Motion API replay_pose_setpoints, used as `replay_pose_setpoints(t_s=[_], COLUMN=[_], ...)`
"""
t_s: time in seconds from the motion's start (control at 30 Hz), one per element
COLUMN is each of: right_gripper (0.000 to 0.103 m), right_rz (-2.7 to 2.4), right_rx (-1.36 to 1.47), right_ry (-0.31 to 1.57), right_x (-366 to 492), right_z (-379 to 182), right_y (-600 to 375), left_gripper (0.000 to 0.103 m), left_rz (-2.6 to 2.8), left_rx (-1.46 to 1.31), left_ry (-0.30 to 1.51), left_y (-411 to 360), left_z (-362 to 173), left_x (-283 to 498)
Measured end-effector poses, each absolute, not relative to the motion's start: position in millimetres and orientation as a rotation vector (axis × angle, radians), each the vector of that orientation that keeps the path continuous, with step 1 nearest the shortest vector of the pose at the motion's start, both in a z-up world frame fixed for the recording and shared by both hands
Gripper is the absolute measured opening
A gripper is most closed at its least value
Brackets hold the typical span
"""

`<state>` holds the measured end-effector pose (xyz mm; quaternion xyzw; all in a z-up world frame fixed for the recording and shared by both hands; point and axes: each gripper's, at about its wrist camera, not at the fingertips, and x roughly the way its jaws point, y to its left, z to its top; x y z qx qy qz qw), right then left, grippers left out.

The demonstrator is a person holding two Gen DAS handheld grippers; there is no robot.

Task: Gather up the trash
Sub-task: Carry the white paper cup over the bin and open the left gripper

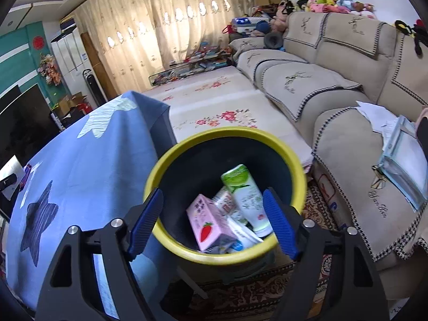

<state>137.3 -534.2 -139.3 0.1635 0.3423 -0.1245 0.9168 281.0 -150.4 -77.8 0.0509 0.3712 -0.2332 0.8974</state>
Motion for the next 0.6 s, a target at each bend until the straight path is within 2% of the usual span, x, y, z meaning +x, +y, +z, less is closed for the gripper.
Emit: replay_pose_setpoints(t_s=[0.43, 0.6], right_gripper=[0.075, 0.075], right_rz=[-0.397, -0.438], right_rx=[0.344, 0.329], right_ry=[0.602, 0.599], right_x=[85, 74], right_z=[-118, -121], right_y=[-578, -589], left_gripper=[0.007, 0.007], left_rz=[-0.878, -0.970], left_rx=[0.275, 0.324], left_ry=[0.756, 0.822], left_y=[-363, -437], left_z=[-64, -85], left_x=[238, 238])
